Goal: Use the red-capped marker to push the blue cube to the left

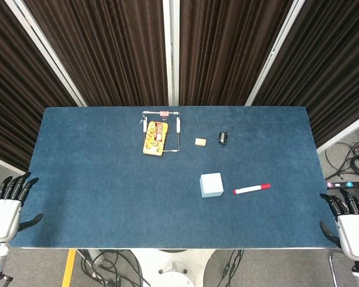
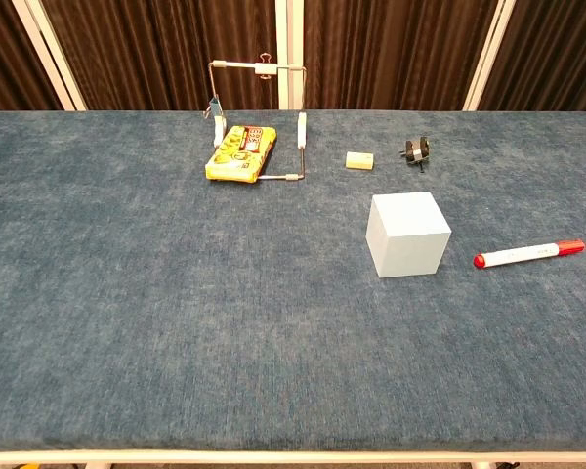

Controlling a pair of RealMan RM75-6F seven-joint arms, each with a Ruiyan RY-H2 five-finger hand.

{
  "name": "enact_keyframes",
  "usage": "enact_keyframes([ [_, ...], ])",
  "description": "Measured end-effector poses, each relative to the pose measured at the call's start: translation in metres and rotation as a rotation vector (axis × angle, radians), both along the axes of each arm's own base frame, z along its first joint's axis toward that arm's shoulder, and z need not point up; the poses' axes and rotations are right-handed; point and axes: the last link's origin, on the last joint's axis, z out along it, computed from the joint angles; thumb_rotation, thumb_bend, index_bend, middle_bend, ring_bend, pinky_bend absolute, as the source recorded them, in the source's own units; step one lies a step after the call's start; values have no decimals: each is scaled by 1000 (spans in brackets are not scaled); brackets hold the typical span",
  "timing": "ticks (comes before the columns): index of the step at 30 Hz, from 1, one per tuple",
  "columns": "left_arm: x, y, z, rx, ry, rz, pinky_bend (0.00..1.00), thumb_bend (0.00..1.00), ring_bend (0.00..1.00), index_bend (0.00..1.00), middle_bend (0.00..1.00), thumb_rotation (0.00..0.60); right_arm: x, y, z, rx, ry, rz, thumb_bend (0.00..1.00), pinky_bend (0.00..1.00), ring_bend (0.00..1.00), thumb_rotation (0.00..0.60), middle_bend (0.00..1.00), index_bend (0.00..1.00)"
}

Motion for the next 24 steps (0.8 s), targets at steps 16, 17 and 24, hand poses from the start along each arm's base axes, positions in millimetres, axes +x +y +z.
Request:
enact_keyframes([
  [16, 3, -2, 2, 9, 1, 4, 96, 66, 133, 216, 184, 600, 9, -24, -11, 70, 33, 60, 245, 193, 87, 600, 301, 208],
  [17, 3, -2, 2, 9, 3, 4, 96, 67, 133, 216, 184, 600, 10, -29, -13, 84, 40, 66, 245, 193, 87, 600, 301, 208],
  [24, 2, -4, 2, 3, 8, 19, 96, 66, 133, 216, 184, 600, 19, -76, -50, 225, 85, 93, 166, 194, 87, 600, 308, 207],
])
